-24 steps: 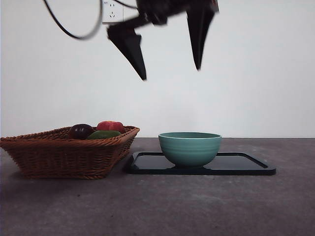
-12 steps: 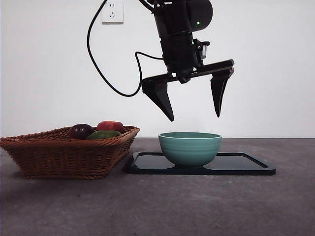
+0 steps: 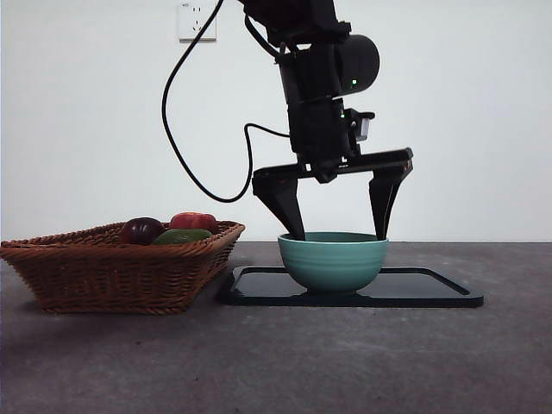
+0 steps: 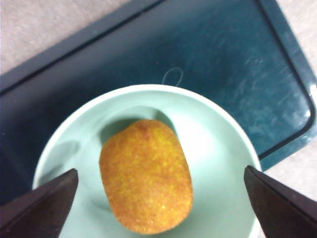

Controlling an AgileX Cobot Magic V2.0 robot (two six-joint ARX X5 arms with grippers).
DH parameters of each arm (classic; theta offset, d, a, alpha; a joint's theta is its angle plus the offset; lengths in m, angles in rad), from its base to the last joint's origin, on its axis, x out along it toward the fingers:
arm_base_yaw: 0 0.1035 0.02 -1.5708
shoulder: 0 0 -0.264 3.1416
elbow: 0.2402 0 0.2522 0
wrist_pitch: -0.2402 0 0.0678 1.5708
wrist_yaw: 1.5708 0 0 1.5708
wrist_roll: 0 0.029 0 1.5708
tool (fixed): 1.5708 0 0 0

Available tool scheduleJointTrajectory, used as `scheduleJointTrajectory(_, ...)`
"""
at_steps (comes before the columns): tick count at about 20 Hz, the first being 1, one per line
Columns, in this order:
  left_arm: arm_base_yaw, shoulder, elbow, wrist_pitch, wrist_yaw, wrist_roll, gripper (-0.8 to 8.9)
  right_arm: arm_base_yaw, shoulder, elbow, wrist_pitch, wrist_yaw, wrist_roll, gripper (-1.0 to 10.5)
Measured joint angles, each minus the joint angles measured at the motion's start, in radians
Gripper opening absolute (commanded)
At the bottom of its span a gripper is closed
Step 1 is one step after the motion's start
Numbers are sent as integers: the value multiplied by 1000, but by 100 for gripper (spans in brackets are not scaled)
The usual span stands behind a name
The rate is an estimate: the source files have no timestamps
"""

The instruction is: Pick up the wifruite, put it on the bowl, pick up the plate, put it on desk

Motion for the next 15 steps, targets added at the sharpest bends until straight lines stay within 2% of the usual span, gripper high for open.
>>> scheduleJointTrajectory(3,0,25,1,7,-3,6,506,0,0,0,0,0,0,560)
scheduleJointTrajectory(5,0,28,4,5,-2,6,385,0,0,0,0,0,0,560)
scheduleJointTrajectory(8,0,46,4,0,-2,8,322,0,0,0,-1,0,0,560)
scheduleJointTrajectory(11,0,49,4,2,-2,18,215,0,0,0,-1,0,0,560)
scheduleJointTrajectory(15,0,49,5,2,-2,34,215,0,0,0,-1,0,0,560)
